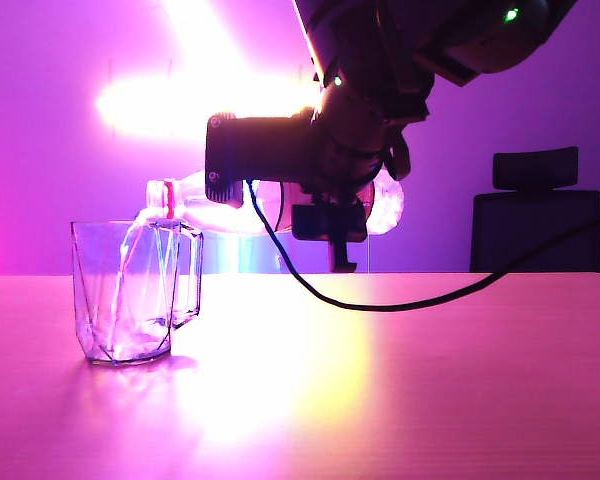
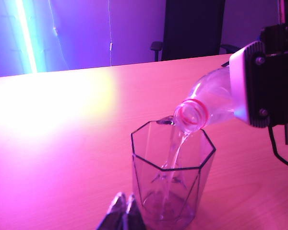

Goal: Pick up the mineral water bottle on the table and pour water into the mug until it's half full.

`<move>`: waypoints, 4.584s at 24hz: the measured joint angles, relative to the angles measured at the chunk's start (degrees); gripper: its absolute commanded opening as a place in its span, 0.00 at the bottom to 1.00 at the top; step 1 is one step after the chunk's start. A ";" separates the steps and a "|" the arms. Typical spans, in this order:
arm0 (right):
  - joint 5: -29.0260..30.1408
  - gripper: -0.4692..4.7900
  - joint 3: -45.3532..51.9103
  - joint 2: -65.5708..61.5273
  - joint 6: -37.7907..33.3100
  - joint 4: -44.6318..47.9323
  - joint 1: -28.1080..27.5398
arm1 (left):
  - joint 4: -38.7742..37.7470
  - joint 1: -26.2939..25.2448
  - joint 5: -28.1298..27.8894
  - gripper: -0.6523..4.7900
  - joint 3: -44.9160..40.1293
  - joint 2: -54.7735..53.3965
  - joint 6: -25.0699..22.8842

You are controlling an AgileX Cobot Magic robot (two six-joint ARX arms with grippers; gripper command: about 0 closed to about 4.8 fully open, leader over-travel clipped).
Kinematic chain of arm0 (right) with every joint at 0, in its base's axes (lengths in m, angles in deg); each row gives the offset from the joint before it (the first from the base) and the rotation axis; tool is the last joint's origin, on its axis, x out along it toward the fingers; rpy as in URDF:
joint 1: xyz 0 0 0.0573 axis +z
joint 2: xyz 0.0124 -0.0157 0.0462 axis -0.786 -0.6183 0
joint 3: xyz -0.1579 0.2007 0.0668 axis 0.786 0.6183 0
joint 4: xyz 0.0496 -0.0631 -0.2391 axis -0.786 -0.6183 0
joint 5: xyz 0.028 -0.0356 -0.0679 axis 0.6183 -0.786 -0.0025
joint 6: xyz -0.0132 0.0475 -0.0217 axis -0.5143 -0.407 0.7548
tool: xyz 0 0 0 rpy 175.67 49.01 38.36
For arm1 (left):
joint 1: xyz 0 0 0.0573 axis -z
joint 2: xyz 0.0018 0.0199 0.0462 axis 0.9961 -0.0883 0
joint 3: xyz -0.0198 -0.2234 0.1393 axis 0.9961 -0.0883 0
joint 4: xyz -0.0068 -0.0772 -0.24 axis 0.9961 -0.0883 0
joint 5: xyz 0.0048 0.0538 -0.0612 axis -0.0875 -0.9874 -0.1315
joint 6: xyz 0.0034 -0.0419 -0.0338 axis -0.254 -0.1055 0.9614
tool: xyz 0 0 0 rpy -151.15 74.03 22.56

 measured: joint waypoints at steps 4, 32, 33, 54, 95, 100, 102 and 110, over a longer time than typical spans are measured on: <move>-1.38 0.55 0.00 0.00 0.68 0.31 0.04 | 0.00 0.00 0.00 0.12 0.00 0.00 0.00; -3.58 0.55 0.00 0.02 4.76 1.86 0.17 | 0.00 0.00 0.00 0.12 0.00 0.00 0.00; -3.65 0.55 0.00 0.02 4.85 1.99 0.17 | 0.00 0.00 0.00 0.12 0.00 0.00 0.00; -4.83 0.55 0.00 0.02 6.78 3.87 0.13 | 0.00 0.00 0.00 0.12 0.00 0.00 0.00; -14.19 0.55 -0.02 10.25 -50.40 -2.23 7.45 | -0.04 0.00 -0.02 0.12 0.00 0.00 0.00; -5.18 0.55 4.48 16.57 -70.77 -5.01 3.87 | -0.04 0.00 0.02 0.12 0.00 0.00 0.00; 0.92 0.55 6.75 17.86 -76.30 -5.27 1.27 | -0.04 0.00 0.00 0.12 0.00 0.00 0.00; 20.96 0.55 19.80 19.58 -89.29 6.97 -7.93 | -0.09 0.00 0.00 0.12 0.00 0.00 0.00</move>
